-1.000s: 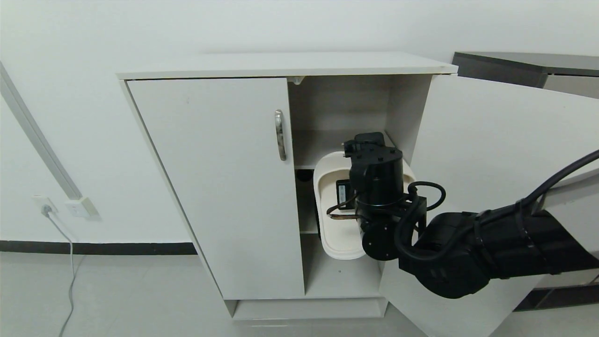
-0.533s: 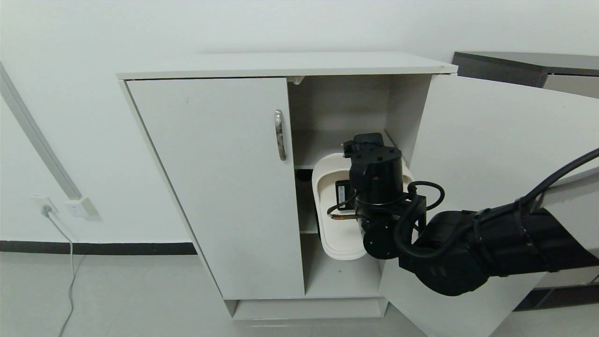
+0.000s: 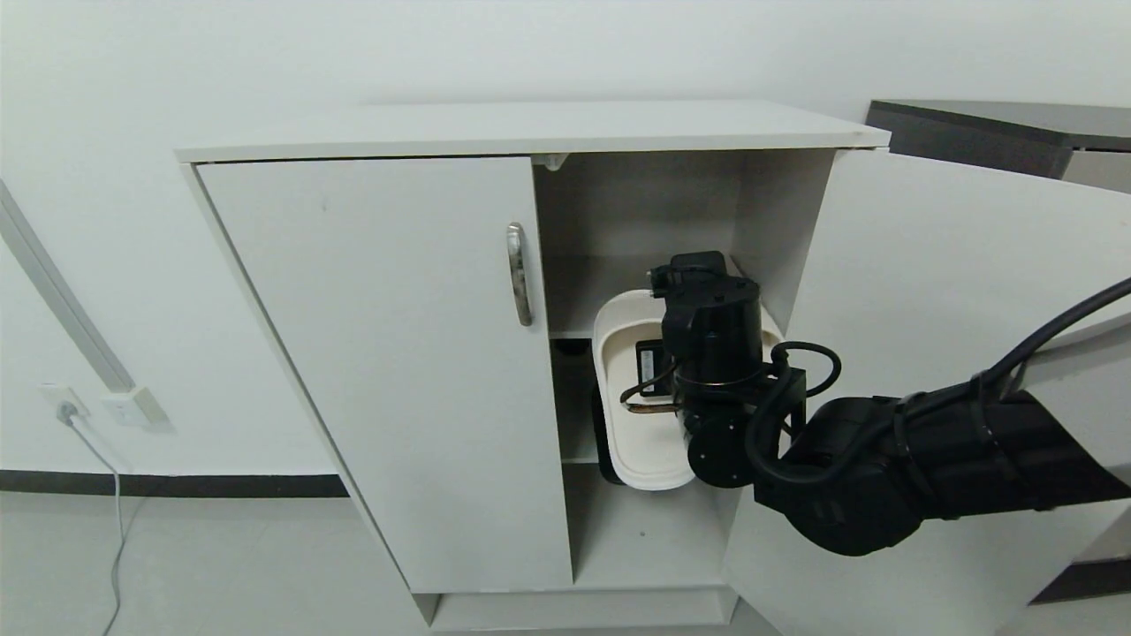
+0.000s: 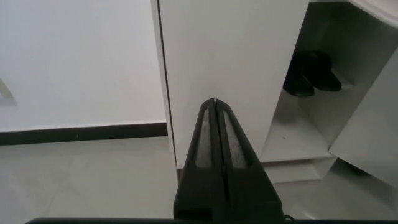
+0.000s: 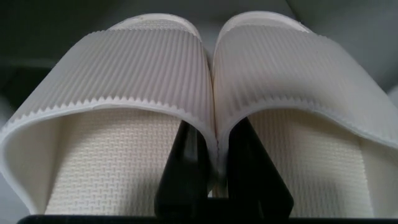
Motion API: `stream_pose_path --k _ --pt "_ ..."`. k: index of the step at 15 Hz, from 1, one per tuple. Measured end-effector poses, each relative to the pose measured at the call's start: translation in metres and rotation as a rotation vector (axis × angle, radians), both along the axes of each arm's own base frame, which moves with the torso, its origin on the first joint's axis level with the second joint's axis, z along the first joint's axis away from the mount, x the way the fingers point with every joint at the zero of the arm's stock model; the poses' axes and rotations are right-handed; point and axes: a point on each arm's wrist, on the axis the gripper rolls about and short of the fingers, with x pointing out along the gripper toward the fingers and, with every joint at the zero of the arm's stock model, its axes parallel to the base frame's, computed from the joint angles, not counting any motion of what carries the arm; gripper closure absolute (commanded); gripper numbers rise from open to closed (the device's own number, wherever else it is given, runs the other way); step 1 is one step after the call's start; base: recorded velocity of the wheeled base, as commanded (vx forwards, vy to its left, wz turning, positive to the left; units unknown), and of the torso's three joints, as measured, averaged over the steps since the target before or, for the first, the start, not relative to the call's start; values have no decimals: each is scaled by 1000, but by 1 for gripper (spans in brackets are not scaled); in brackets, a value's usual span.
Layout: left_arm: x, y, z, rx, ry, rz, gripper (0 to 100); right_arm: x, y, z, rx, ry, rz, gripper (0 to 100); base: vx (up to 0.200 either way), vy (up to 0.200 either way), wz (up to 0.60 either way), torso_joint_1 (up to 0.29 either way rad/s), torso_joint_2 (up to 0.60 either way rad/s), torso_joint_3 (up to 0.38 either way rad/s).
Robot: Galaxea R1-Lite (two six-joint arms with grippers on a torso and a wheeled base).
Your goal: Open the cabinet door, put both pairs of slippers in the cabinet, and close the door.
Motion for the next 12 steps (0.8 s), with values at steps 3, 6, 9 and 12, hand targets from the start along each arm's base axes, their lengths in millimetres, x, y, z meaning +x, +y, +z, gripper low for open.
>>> stream_pose_path --k 3,6,9,12 --pt "0 0 0 0 1 1 100 -1 1 0 0 0 4 100 200 0 0 1 1 4" --pt "0 0 0 0 -1 0 100 0 1 1 2 -1 3 100 200 0 0 -1 2 2" --pt "0 0 0 -1 0 1 100 0 2 1 -8 9 12 100 67 0 0 -1 1 2" --pt "0 0 0 -1 0 1 100 4 4 8 -19 28 16 100 0 0 0 0 0 0"
